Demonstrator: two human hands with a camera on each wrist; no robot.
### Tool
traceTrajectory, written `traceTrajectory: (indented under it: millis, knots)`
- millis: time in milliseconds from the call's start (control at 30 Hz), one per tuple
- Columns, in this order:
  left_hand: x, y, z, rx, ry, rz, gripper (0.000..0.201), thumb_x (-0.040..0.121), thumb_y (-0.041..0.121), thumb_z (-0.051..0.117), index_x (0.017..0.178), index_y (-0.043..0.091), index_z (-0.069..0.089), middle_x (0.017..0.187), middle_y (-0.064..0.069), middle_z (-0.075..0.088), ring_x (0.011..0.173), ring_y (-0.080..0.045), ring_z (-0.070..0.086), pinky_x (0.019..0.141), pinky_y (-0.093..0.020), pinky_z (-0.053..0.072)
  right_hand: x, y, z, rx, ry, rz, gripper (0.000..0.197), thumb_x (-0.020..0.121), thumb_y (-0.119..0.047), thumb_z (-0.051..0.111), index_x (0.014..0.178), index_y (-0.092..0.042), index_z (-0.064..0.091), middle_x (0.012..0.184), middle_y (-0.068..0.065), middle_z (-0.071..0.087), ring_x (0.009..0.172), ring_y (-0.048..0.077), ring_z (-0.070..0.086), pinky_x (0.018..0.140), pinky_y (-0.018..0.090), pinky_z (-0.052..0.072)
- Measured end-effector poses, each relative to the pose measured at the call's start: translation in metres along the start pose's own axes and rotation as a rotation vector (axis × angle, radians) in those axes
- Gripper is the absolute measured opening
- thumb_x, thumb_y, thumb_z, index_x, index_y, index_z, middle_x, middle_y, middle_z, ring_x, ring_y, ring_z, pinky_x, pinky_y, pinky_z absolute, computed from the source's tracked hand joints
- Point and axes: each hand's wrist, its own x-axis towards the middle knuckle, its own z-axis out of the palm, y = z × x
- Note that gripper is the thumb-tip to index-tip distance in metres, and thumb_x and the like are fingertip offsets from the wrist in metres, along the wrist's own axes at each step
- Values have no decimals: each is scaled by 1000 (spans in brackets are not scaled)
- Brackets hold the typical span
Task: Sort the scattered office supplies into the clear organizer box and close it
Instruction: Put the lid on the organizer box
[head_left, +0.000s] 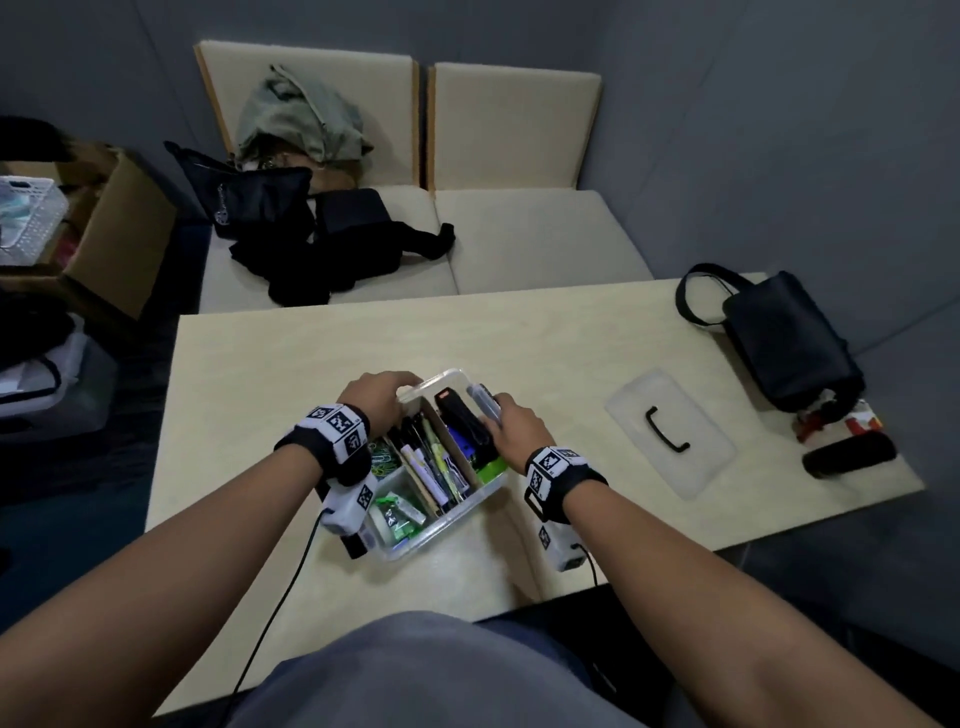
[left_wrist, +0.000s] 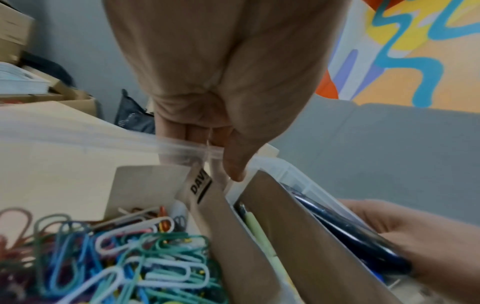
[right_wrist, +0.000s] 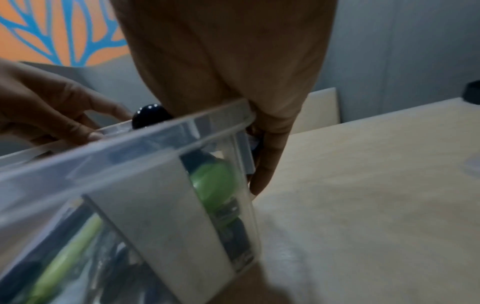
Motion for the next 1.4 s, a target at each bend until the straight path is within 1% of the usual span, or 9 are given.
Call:
traceTrajectory:
  millis: [233,400,600,700,800,900,1067,1167,1400]
  knots:
    - [48,61,21,93,-73,105,36,95,20,55,127,34,58,109,-9,67,91,-29,63,71,-31,49,-9,55,-6,60,126,162,24,100,-34,45,110,-12,47,97,10,65,80,32,63,73,45,55]
    - [60,81,43,131,-132,94,42,94,15,53,131,35,55,116,-9,65,97,-31,63,76,-35,52,-10,85,-2,81,96,217,25,100,-34,46,112,-12,46,99,11,65,81,33,63,73,46,55]
    - [64,94,64,177,-128,80,39,96,16,48,130,33,56,114,-12,66,95,-33,64,76,-37,54,-20,102,4,126,44,226,28,101,-30,45,118,-8,43,101,15,65,83,36,63,65,37,48]
    - [67,99,69,182,-109,62,37,97,16,46,130,30,56,116,-13,66,98,-33,63,78,-39,55,-19,112,6,233,-3,239,37,100,-42,44,122,-12,40,96,11,65,79,31,64,68,41,55]
    - [71,106,74,163,-82,49,34,99,24,49,132,25,56,122,-12,64,107,-32,61,85,-39,53,-19,124,-4,405,-113,210,65,93,-70,33,132,-19,38,105,6,65,86,24,64,73,35,49]
    - [76,118,79,131,-46,70,33,100,28,48,130,25,57,124,-10,64,111,-31,60,88,-39,51,-15,144,-24,473,-33,195,65,94,-70,28,120,-18,55,107,0,65,92,16,62,75,30,43]
    - [84,146,89,138,-38,86,34,100,32,46,133,24,55,124,-11,63,111,-33,59,86,-40,50,14,204,-40,142,149,305,37,95,-44,56,116,-14,57,119,6,54,103,24,58,81,32,46]
    - [89,156,93,153,-45,59,33,101,29,44,132,25,55,124,-12,62,112,-34,58,86,-39,48,28,231,-42,-60,102,349,44,91,-37,63,124,-9,53,128,14,48,117,32,51,91,39,47]
    - [98,158,93,140,-95,19,31,101,23,44,128,28,59,119,-10,66,105,-32,61,81,-37,51,45,268,-34,-301,42,446,70,80,-37,73,134,-3,41,131,16,44,119,33,48,96,41,43]
